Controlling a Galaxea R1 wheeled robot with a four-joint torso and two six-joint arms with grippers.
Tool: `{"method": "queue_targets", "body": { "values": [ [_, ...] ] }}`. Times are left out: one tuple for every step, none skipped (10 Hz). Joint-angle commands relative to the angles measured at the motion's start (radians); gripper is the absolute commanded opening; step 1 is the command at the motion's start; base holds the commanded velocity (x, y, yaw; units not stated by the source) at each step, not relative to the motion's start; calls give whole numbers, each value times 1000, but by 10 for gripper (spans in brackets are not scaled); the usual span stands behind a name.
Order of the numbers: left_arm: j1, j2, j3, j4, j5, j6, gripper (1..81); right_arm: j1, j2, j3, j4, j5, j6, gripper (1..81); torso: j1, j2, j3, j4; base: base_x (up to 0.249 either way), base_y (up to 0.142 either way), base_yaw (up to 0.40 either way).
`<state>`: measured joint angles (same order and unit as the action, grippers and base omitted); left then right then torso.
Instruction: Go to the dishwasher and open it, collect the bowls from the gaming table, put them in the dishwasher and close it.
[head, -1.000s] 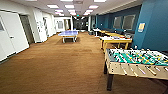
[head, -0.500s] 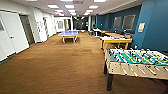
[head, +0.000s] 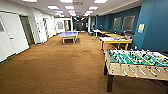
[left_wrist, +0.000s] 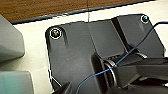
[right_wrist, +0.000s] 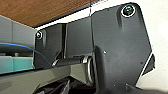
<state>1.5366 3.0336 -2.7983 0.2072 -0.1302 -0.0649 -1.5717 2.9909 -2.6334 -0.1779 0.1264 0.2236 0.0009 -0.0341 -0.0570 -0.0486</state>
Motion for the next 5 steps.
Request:
{"method": "queue_targets", "body": {
  "values": [
    [-60, -8, -6, -3, 40, -1, 811, 55, 4, 3, -14, -44, -4, 811, 0, 0, 0, 0, 87, 0, 0],
    [-60, -8, -6, -3, 40, -3, 811, 55, 6, 3, -14, -44, -4, 811, 1, 1, 0, 0, 86, 0, 0],
    [-60, -8, -6, -3, 40, -1, 811, 54, 6, 3, -14, -44, -4, 811, 1, 1, -1, 0, 95, 0, 0],
    [-60, -8, -6, -3, 40, -1, 811, 54, 7, 3, -14, -44, -6, 811, 0, 1, 0, 0, 116, 0, 0],
    [-60, -8, -6, -3, 40, -3, 811, 52, 7, 3, -14, -44, -6, 811, 0, 1, 0, 0, 133, 0, 0]
  ]
}}
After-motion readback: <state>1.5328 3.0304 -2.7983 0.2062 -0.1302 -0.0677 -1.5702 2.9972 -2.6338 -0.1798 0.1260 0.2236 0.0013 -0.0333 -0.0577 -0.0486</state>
